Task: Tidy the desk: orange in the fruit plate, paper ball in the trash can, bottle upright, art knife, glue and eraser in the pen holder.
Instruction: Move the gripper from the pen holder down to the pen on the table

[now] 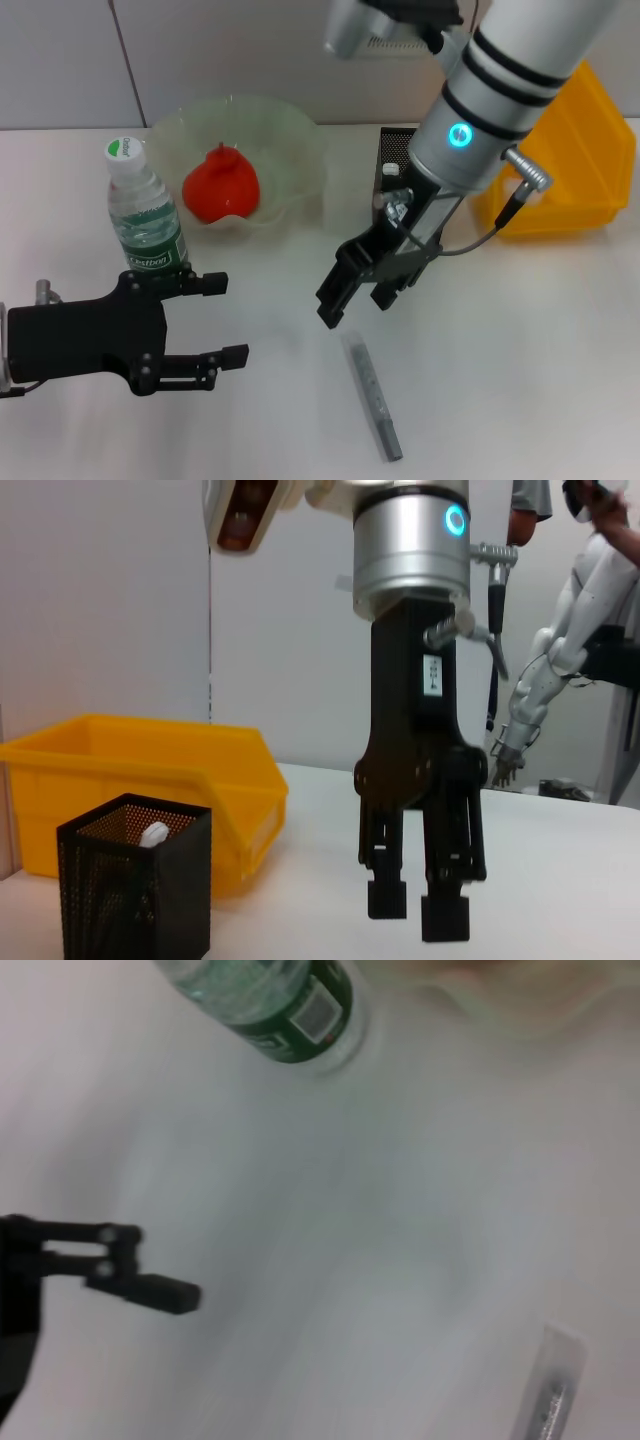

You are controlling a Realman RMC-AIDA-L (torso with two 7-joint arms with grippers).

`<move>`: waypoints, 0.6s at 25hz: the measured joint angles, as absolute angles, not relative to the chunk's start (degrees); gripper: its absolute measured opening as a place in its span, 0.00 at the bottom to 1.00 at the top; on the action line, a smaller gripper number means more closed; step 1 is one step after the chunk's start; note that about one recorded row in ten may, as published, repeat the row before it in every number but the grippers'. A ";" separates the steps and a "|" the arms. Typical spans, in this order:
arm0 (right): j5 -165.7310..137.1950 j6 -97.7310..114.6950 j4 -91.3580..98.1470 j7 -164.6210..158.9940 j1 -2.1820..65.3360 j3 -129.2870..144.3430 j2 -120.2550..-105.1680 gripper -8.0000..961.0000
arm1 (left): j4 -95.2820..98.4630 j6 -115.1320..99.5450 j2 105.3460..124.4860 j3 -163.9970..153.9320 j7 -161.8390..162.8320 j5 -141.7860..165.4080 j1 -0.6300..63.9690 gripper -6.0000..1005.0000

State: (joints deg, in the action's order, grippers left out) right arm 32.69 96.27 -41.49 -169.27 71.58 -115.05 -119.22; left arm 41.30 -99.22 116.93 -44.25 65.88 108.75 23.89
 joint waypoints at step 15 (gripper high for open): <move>32.51 87.65 -31.64 -169.41 70.83 -112.76 -119.49 0.74 | 41.37 -99.66 116.64 -44.65 65.34 108.74 21.27 0.84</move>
State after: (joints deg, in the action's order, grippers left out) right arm 32.51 87.65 -31.64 -169.41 70.83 -112.76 -119.49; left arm 41.37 -99.66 116.64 -44.65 65.34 108.73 21.27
